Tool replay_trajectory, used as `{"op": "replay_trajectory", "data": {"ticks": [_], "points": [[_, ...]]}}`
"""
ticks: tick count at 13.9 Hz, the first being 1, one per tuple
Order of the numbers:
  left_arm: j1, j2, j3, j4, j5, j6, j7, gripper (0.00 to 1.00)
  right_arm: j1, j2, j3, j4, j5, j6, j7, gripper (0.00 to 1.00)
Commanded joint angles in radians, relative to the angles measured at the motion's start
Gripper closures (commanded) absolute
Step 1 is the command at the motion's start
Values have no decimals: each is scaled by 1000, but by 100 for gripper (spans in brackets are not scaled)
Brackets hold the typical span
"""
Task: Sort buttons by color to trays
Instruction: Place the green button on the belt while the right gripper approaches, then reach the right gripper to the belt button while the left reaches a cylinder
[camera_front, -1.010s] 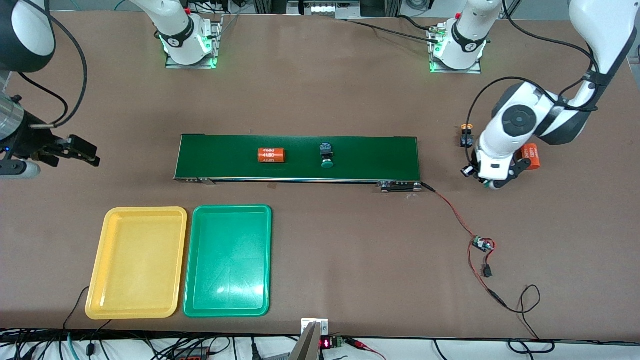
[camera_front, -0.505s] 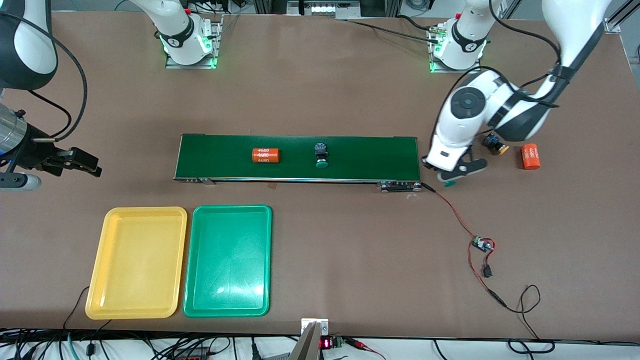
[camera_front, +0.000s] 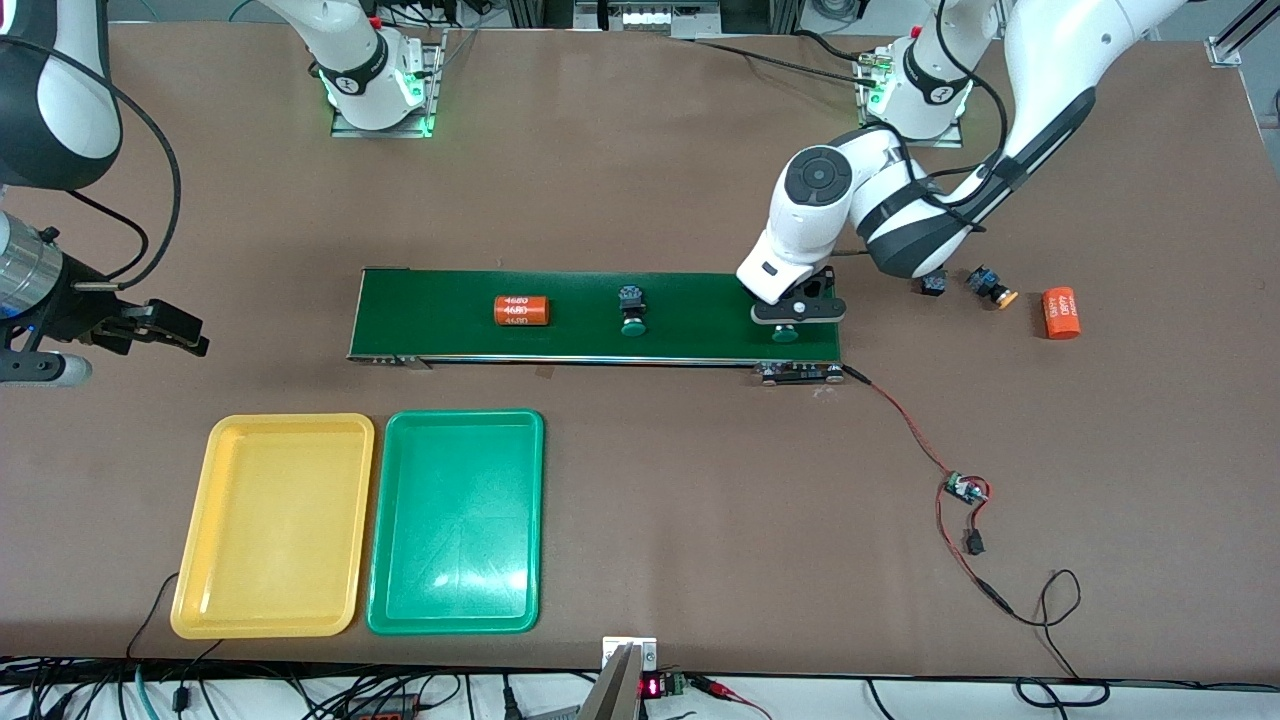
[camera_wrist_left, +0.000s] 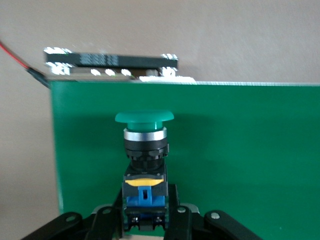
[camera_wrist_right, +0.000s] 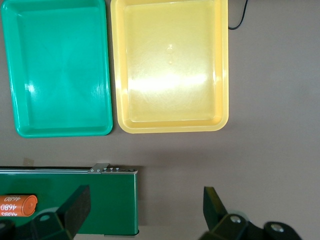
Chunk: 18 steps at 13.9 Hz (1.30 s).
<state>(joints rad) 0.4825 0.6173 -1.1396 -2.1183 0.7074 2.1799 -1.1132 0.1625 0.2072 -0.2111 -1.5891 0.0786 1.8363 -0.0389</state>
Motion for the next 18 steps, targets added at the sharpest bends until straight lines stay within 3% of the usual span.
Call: {"op": "replay_trajectory", "data": {"ticks": [1, 2, 3, 6, 8, 12, 14, 16, 18], "points": [[-22, 38, 4, 29, 11, 1, -14, 42, 2, -3, 4, 5, 18, 6, 5, 0], [-27, 36, 6, 29, 14, 7, -31, 33, 11, 12, 9, 3, 20, 7, 5, 0], [-25, 27, 5, 31, 15, 8, -46, 18, 29, 24, 10, 5, 20, 15, 7, 0], [16, -48, -3, 44, 14, -3, -57, 0, 77, 44, 12, 5, 20, 21, 95, 0], [22, -93, -12, 87, 12, -78, -48, 0, 116, 67, 12, 3, 20, 21, 119, 0], [10, -88, -37, 254, 12, -385, 4, 0, 241, 110, 12, 6, 20, 55, 120, 0], [36, -88, -29, 285, 11, -396, 86, 0, 287, 126, 12, 6, 50, 73, 166, 0], [76, -88, -28, 311, 12, -396, 163, 0, 308, 155, 12, 5, 151, 73, 227, 0], [131, -90, -31, 343, 11, -397, 267, 0, 365, 173, 10, 8, 155, 75, 244, 0]]}}
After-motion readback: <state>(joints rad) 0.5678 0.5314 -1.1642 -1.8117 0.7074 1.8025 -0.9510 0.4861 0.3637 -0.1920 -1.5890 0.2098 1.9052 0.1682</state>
